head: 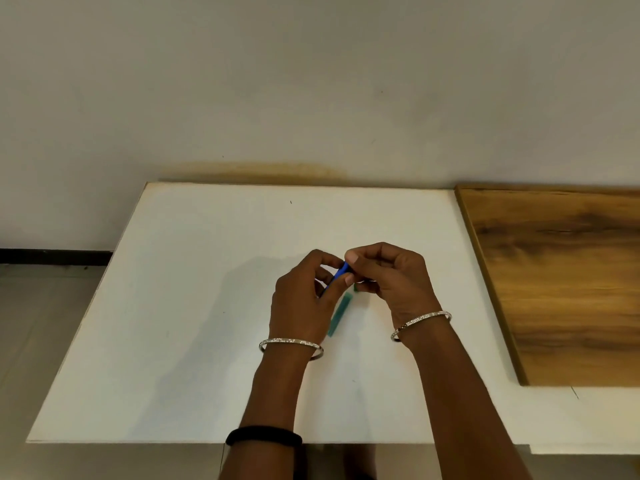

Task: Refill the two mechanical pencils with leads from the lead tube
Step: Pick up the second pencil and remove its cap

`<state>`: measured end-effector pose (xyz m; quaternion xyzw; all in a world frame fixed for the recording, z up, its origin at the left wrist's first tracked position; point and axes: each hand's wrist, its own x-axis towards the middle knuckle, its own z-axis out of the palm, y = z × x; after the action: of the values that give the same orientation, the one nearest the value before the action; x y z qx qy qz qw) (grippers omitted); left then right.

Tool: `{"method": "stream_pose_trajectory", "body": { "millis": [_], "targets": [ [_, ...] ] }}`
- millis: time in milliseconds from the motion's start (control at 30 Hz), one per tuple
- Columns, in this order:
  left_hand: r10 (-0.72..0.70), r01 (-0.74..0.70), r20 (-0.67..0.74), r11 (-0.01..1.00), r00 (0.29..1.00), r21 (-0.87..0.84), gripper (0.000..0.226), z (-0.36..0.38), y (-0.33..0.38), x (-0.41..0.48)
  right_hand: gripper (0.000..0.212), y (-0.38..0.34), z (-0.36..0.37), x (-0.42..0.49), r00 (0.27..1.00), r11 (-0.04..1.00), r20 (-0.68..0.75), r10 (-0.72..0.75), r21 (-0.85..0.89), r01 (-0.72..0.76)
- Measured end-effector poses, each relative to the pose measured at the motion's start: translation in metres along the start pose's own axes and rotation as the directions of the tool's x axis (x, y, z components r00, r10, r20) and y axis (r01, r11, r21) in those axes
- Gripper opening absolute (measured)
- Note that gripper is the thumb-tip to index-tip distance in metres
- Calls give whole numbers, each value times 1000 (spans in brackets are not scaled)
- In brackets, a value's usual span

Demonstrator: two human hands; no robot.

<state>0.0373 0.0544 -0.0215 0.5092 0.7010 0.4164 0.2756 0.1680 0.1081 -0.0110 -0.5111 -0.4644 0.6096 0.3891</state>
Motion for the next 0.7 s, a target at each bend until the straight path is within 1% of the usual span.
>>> {"method": "stream_pose_trajectory", "body": {
  "millis": [133,333,433,567,700],
  "targets": [
    [12,-12,5,1000,1000,-6,10,7,4,-1,6,1,-10,0,997,991,-20,80,105,-78],
    [-19,20,34,1000,999,-12,7,12,5,-1,2,2,-17,1,994,995,-42,97,37,-95],
    [-38,39,56,999,998,-24,8,14,7,-1,2,3,-18,1,992,992,-57,112,65,-108],
    [-43,45,80,999,996,-22,8,13,8,-1,9,5,-18,0,983,982,-94,158,120,-147],
    [-62,63,102,998,993,-10,12,12,8,-1,9,7,-18,0,985,987,-101,140,99,-130]
  ]
}}
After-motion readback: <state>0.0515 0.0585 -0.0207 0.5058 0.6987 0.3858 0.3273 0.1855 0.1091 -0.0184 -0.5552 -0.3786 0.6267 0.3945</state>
